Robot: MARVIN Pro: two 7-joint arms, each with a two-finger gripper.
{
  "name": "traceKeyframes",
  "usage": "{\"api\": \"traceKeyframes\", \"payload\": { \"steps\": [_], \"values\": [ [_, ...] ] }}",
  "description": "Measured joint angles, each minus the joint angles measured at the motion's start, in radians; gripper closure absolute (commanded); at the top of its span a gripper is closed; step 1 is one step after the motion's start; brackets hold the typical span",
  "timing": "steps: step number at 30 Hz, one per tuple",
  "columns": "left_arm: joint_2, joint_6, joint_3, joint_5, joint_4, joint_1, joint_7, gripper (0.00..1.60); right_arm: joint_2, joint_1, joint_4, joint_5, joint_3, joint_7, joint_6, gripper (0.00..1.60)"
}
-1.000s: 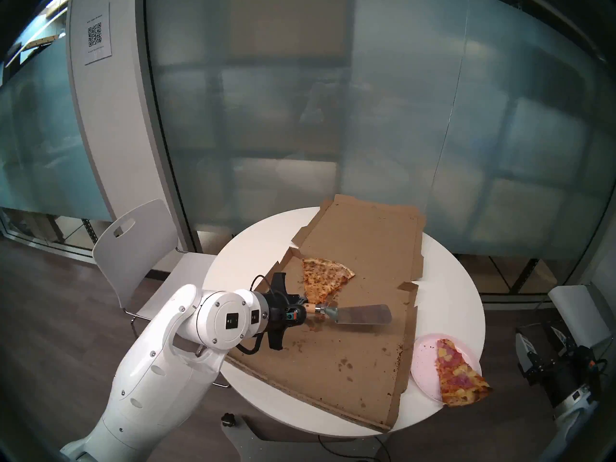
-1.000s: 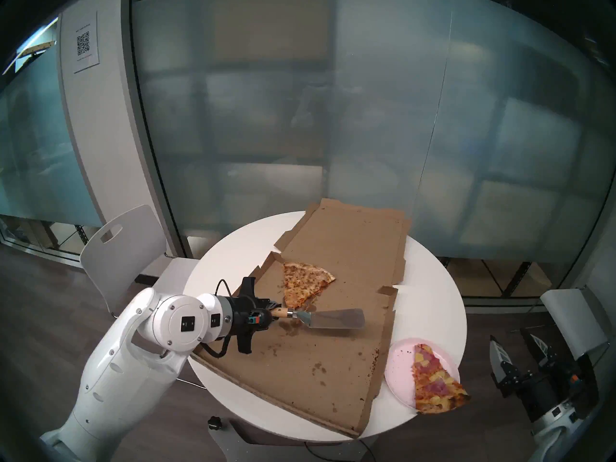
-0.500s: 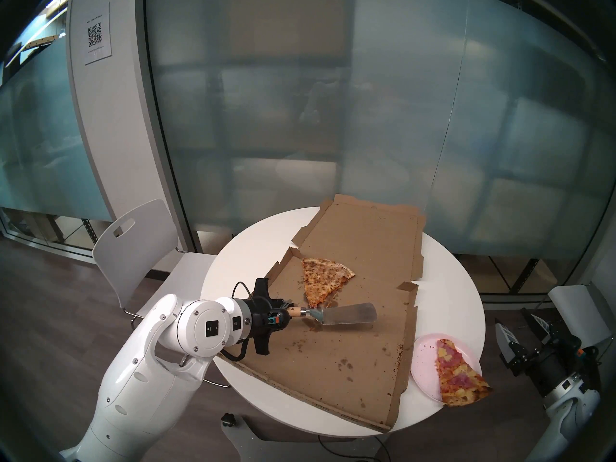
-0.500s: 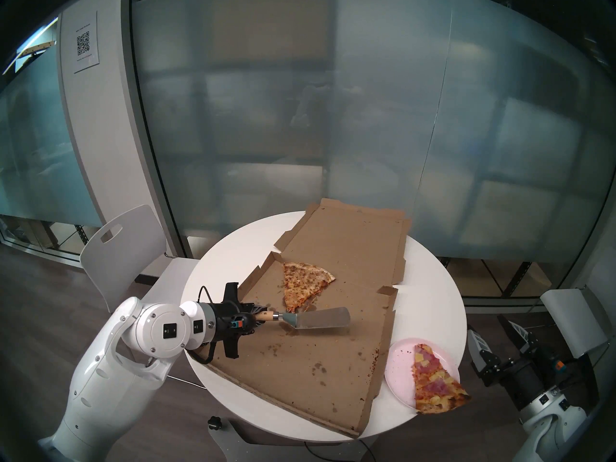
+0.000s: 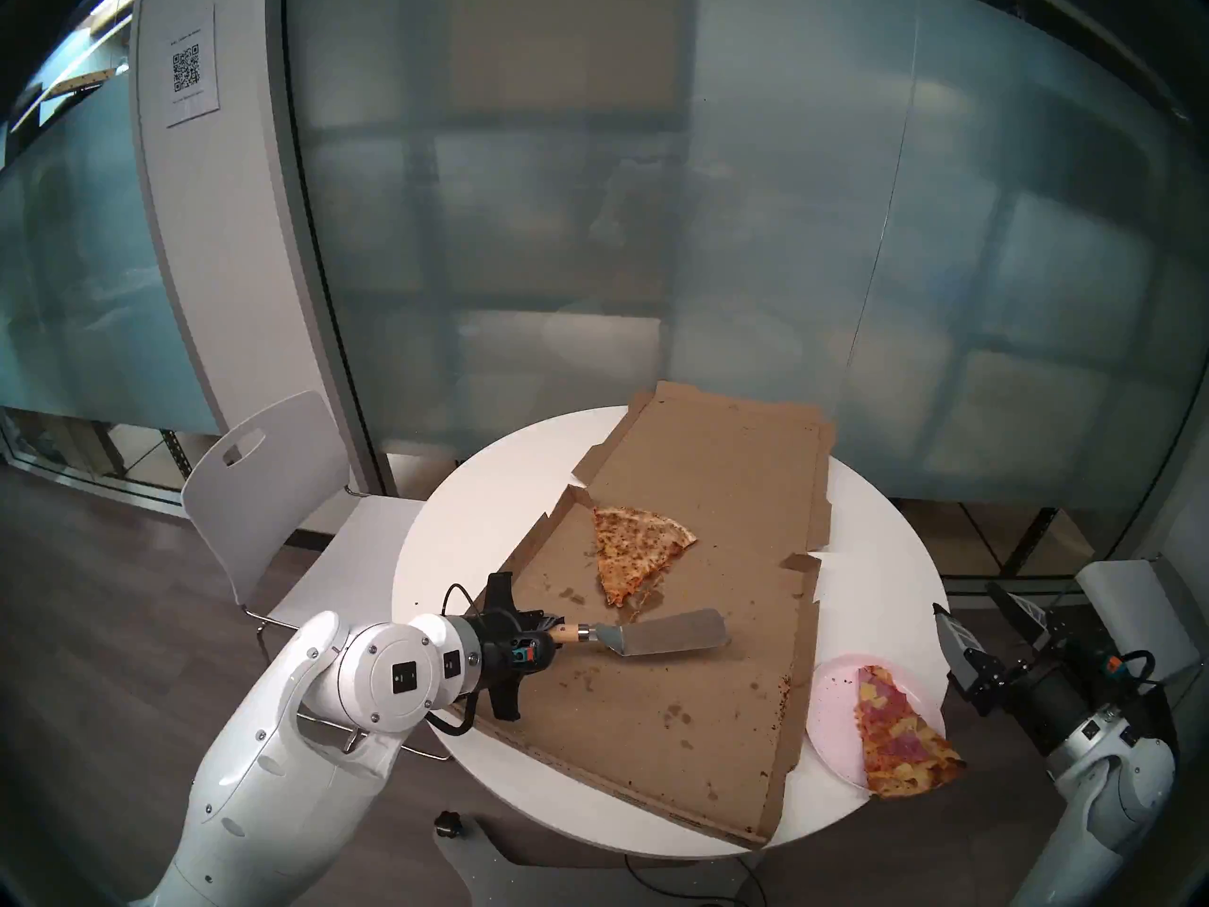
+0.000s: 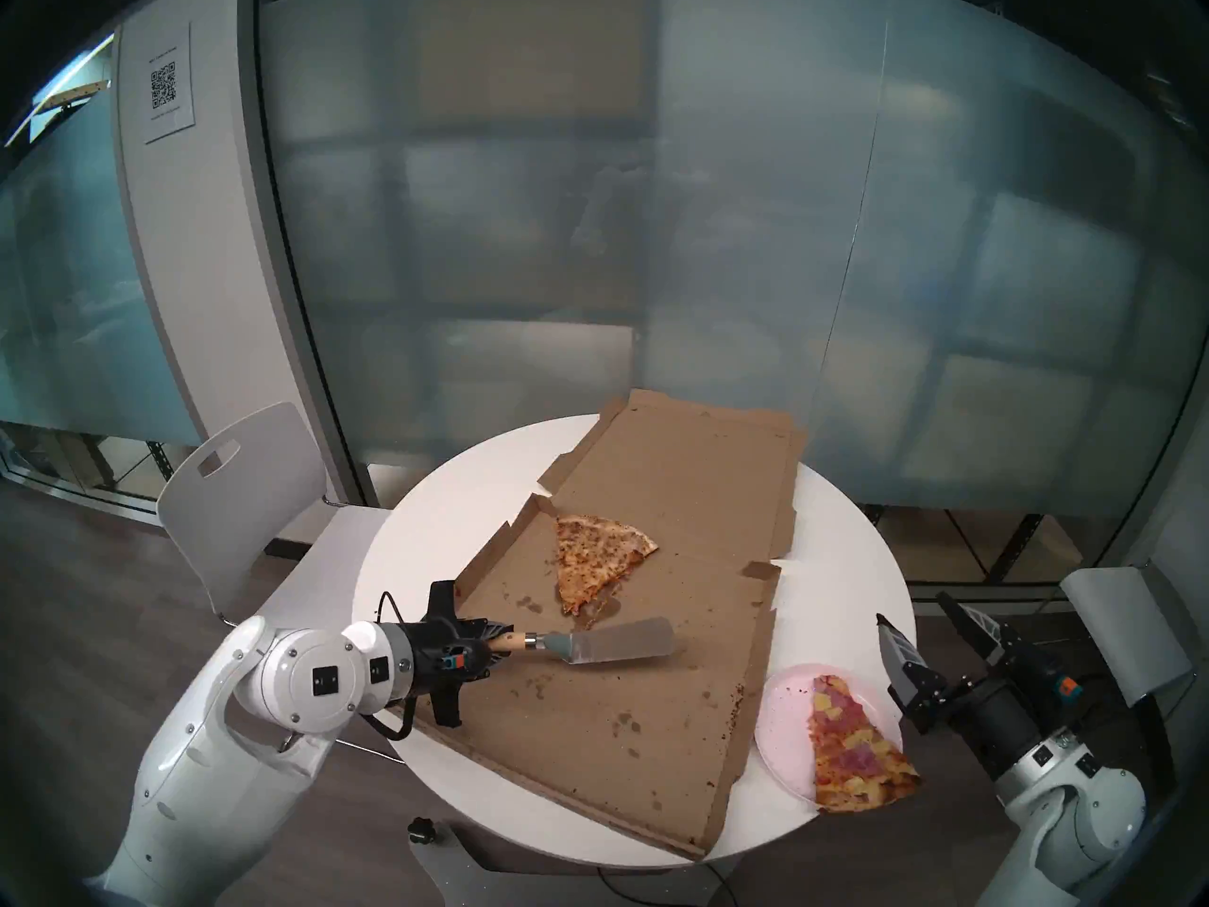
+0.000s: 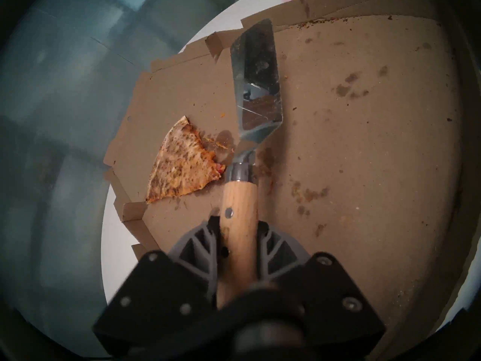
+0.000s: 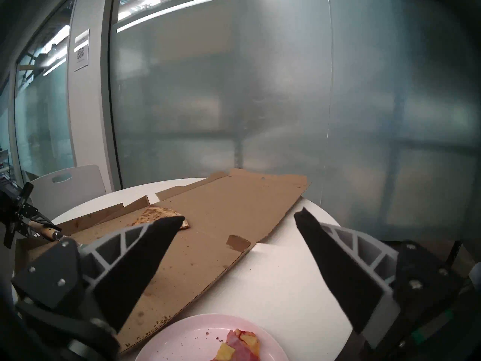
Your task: Put pizza slice onto the plate
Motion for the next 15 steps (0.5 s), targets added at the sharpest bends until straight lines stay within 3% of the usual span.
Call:
{"api": "traceKeyframes", "payload": {
  "steps": [15],
  "values": [
    [-0.003, -0.008, 0.013, 0.035, 0.077, -0.039, -0.006, 1.6, -0.013, -0.03, -0.019, 0.002, -0.026, -0.02, -0.013, 0.0]
  ]
}}
